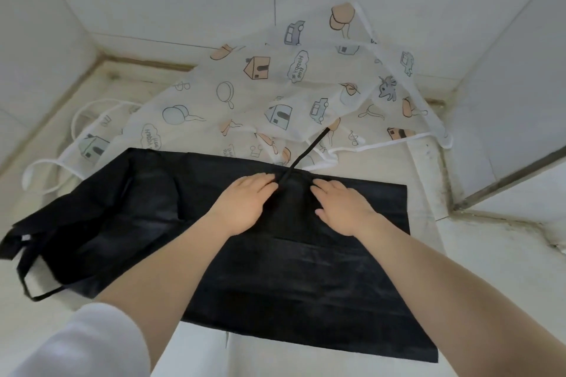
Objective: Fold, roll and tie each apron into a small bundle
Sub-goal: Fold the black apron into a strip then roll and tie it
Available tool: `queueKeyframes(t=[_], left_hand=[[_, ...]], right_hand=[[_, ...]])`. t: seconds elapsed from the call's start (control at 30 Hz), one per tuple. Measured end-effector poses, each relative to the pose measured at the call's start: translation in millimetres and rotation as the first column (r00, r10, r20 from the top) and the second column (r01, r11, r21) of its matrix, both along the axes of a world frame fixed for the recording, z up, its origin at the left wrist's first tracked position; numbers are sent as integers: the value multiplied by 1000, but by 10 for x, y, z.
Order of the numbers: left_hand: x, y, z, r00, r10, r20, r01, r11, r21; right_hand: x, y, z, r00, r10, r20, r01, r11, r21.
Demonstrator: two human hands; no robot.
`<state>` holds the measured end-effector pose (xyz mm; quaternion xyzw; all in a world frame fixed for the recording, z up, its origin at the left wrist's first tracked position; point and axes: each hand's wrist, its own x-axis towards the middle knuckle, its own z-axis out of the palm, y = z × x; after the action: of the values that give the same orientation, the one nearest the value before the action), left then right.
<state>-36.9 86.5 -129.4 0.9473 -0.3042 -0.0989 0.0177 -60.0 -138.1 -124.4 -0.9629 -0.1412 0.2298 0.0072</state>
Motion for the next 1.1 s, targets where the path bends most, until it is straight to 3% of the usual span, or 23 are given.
queueKeyframes(t=[0.13, 0.23, 0.43, 0.53, 0.63, 0.73, 0.83, 0.9, 1.0, 1.1], left_hand=[[-7, 767, -96, 966, 251, -65, -235, 954, 188], [-41, 1135, -105, 915, 369, -165, -350, 927, 134], [-20, 1449, -61, 872, 443, -209, -480, 857, -186], [-27, 1561, -29, 865, 401, -302, -475, 848, -235], [-60, 1644, 40, 863, 337, -377, -451, 850, -271], [-140, 1733, 92, 823, 297, -485, -430, 883, -189], [-212, 1821, 123, 755, 278, -593, -445, 883, -152], [-225, 1875, 160, 731, 277, -624, -442, 888, -124], [-239, 1955, 214, 689, 279, -669, -422, 905, -57], [-241, 2004, 208, 677, 283, -679, -379, 925, 7]], right_hand=[[11, 46, 80, 969, -244, 33, 246, 965, -92], [30, 214, 163, 949, -313, 36, 315, 935, -162], [-31, 868, 80, 992, -125, 26, 120, 983, 140], [-64, 1191, 68, 997, -17, -70, 27, 988, 152], [-64, 1384, 76, 995, -52, -83, 57, 997, 60], [-21, 1468, 101, 968, -250, 20, 249, 968, 9], [70, 1428, 145, 771, -632, 77, 606, 766, 214], [98, 1413, 190, 707, -706, 33, 670, 684, 288], [41, 1584, 288, 797, -598, 81, 554, 778, 295], [-38, 1887, 326, 936, -325, 136, 256, 894, 368]])
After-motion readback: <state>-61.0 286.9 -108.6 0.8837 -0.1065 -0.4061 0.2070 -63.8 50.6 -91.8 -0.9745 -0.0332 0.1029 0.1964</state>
